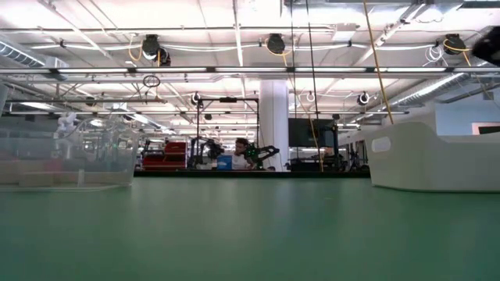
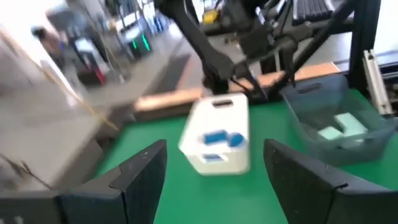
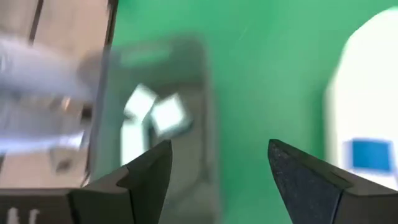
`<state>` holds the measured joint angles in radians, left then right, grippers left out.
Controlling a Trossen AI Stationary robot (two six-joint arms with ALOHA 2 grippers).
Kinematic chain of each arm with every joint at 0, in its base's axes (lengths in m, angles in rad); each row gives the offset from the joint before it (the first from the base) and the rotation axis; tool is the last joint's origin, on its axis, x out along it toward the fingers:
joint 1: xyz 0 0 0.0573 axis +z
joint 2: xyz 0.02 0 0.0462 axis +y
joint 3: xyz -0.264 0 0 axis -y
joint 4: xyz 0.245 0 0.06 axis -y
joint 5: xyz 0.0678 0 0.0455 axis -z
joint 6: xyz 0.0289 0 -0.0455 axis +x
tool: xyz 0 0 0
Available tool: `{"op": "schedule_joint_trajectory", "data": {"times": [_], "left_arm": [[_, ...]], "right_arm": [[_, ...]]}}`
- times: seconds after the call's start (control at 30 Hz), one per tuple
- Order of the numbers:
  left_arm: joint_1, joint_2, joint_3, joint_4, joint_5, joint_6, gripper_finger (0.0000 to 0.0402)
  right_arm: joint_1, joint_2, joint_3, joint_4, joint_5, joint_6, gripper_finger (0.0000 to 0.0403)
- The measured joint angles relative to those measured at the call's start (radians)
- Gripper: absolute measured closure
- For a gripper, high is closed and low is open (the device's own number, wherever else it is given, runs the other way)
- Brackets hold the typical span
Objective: Sort & place blocks by color
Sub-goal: Return to Home Position
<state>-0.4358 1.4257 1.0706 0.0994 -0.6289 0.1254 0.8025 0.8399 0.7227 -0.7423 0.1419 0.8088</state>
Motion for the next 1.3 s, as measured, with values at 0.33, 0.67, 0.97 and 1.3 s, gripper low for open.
{"op": "schedule_joint_trajectory", "data": {"times": [0.33,0.67,0.97,1.3], "left_arm": [[0.155,-0.258,0.000,-0.360,-0.152,-0.182,0.0133],[0.326,-0.486,0.000,-0.820,-0.058,-0.236,0.0133],[0.452,-0.617,-0.026,-1.014,0.059,-0.158,0.0133],[0.490,-0.822,-0.303,-0.841,0.133,-0.180,0.0133]], "right_arm": [[-0.139,-0.092,0.000,0.009,0.346,-0.121,0.0149],[-0.279,-0.090,0.000,0.153,0.550,-0.248,0.0149],[-0.459,-0.068,-0.001,0.263,0.568,-0.312,0.0149],[-0.572,-0.060,-0.218,0.810,0.561,-0.514,0.0149]]}}
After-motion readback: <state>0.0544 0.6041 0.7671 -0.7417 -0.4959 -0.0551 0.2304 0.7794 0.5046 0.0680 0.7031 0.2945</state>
